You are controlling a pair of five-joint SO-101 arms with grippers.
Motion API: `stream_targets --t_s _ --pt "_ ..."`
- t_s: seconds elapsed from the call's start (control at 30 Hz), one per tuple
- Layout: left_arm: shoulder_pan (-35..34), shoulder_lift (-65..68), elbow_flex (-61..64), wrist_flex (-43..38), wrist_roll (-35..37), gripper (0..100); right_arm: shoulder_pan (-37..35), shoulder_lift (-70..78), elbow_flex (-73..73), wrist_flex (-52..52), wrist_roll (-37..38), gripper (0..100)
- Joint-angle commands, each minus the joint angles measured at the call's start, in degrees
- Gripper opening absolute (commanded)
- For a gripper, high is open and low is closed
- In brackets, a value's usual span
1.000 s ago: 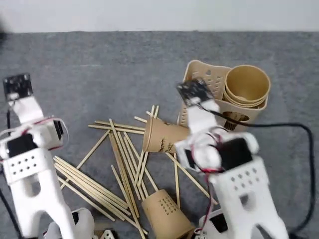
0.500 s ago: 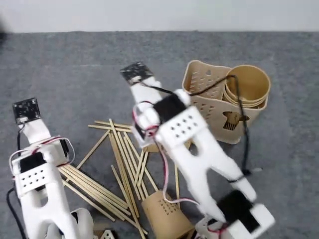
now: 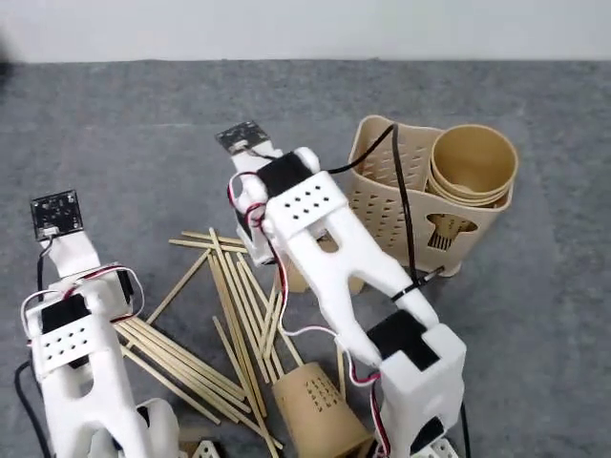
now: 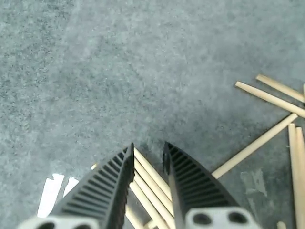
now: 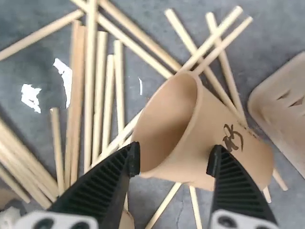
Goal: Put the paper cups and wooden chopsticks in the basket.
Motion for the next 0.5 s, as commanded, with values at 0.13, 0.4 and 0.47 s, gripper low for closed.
stream_targets --t_s 0.13,0.4,0.47 --pt "-0.18 -2.20 -0.31 -1.05 -0.70 9 1.36 0.66 -2.99 0.66 -0.26 22.6" --pt "-0.18 -2.02 -0.31 -1.05 -0.70 9 1.45 0.66 -2.99 0.66 1.85 5.4" --pt "-0.18 -2.02 -0.31 -1.05 -0.70 9 1.63 0.66 -2.99 0.66 2.20 5.1"
